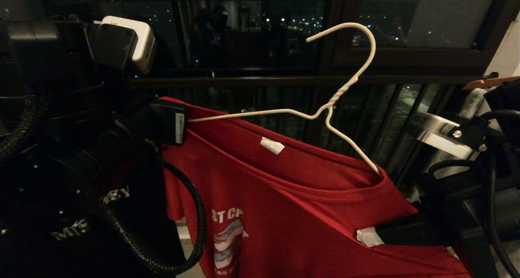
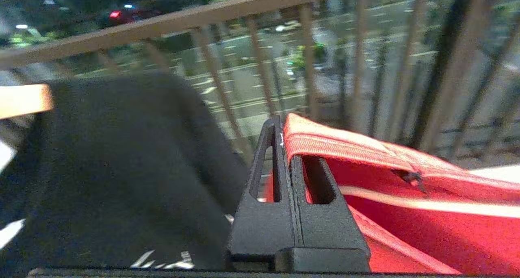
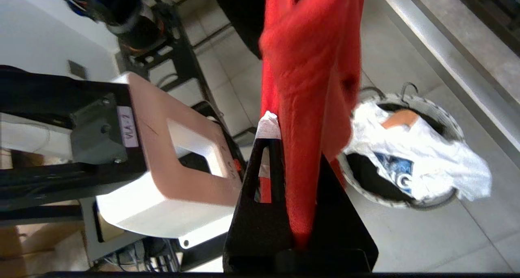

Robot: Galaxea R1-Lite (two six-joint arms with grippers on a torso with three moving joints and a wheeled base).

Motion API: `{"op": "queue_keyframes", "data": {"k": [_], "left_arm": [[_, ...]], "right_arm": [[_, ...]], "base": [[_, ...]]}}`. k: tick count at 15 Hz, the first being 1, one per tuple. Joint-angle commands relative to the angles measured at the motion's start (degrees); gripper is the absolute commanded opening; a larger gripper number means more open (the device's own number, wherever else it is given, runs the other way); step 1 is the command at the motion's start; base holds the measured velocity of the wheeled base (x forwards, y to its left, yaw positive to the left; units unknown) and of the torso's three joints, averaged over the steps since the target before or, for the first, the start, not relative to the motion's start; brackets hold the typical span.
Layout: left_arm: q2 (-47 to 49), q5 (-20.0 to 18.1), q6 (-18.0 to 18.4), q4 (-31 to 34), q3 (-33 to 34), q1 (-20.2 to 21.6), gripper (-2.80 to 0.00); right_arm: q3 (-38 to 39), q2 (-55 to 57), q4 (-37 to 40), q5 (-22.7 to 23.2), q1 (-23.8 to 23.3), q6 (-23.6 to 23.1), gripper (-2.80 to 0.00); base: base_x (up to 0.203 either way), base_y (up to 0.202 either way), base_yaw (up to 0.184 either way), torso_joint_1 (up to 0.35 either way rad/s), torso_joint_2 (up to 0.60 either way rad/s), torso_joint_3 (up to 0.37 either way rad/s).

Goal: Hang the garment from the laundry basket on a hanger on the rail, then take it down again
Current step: Take the clothes off the clothes rack

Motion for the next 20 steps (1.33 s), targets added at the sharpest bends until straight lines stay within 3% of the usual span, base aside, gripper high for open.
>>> {"op": "queue_keyframes", "data": {"k": [1, 12, 15, 20], "left_arm": [[-0.17, 0.32, 0.17, -0.12, -0.53, 2.07, -2.80], [0.03, -0.16, 0.44, 7.19, -2.00, 7.63, -2.80], [2.55, -3.54, 0.20, 7.11, -3.11, 12.79, -2.80], [3.26, -3.74, 0.10, 7.20, -4.96, 17.66, -2.80]], "right_arm": [[0.02, -0.16, 0.29, 0.12, 0.02, -0.08, -2.80], [0.02, -0.54, -1.12, -1.66, -0.15, 0.36, -2.80], [0.02, -0.54, -1.29, -1.74, -0.33, 0.36, -2.80], [0.02, -0.80, -1.38, -1.83, -0.42, 0.36, -2.80]], "base": [[0.000, 0.000, 0.000, 0.000, 0.00, 0.000], [0.000, 0.000, 0.000, 0.000, 0.00, 0.000], [0.000, 0.000, 0.000, 0.000, 0.00, 0.000], [0.000, 0.000, 0.000, 0.000, 0.00, 0.000]]}}
